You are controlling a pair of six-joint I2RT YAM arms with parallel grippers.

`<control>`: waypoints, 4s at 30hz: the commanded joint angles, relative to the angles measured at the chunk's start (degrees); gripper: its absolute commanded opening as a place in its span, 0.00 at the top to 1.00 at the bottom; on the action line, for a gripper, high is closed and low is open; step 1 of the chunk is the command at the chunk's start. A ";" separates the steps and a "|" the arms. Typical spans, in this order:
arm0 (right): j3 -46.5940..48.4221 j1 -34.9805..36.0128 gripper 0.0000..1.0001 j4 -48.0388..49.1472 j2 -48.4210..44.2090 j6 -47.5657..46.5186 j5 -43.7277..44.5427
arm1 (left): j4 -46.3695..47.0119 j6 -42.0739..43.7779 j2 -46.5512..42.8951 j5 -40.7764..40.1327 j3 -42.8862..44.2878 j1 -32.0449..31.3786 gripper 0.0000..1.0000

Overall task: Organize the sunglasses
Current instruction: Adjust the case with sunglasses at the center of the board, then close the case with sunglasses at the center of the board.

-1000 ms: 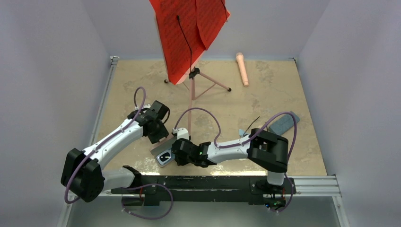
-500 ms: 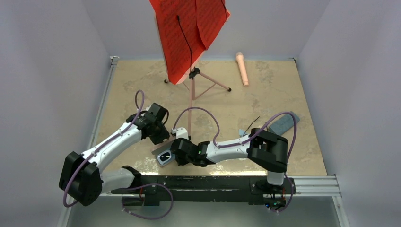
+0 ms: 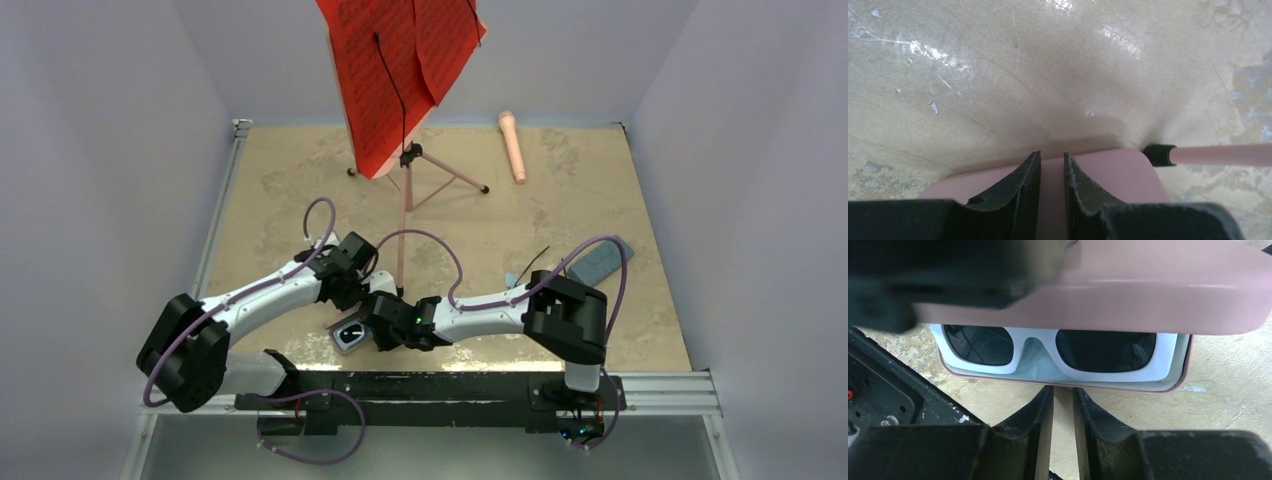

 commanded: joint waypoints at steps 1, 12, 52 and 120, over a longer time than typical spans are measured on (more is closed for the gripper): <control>1.71 -1.22 0.75 1.66 0.45 -2.00 2.77 | -8.85 -6.67 6.80 0.04 1.37 -4.84 0.73; -1.05 -1.61 0.68 6.16 -2.49 -3.64 1.10 | -10.88 -11.96 6.69 -2.91 1.48 -9.32 0.65; -4.05 -3.41 0.53 -6.24 -3.68 30.01 5.84 | -5.38 1.73 -7.62 4.07 -3.62 4.80 0.57; 7.17 -4.97 1.00 -18.35 0.82 13.99 3.81 | 4.59 7.60 -29.46 29.93 -15.41 3.17 0.71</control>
